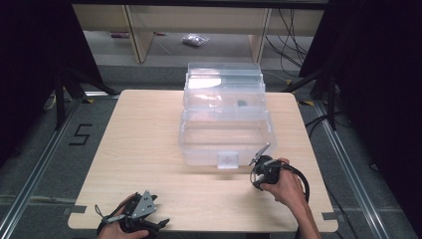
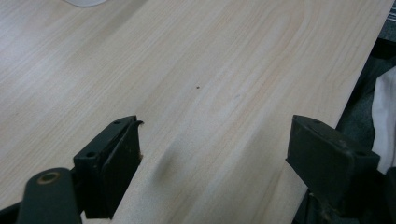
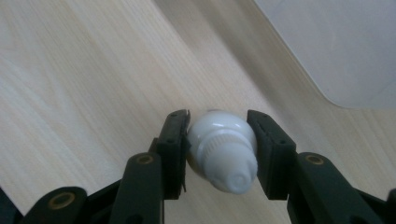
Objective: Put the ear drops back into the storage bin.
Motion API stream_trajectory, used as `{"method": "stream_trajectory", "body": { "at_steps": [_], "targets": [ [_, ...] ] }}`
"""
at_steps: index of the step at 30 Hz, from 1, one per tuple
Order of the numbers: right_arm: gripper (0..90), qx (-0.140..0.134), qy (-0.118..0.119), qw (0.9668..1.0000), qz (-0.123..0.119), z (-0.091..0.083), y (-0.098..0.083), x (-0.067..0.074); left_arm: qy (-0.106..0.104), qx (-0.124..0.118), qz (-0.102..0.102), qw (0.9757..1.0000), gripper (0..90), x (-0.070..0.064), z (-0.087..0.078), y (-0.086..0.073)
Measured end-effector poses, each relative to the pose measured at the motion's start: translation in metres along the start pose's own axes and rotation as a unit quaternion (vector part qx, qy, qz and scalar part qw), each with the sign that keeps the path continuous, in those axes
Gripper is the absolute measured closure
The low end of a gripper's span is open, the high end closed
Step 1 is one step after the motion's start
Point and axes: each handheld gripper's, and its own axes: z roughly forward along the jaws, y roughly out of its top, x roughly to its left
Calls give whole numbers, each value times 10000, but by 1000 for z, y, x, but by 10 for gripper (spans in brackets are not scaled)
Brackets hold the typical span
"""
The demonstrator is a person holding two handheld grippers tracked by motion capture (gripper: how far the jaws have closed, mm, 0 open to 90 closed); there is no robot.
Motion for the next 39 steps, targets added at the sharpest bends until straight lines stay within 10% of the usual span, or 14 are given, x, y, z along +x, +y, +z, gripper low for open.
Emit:
{"method": "stream_trajectory", "body": {
  "at_steps": [39],
  "targets": [
    [602,-150,334,9993,32,-60,2,-15,-16,32,-141,9999,170,0,1,-2]
  ]
}}
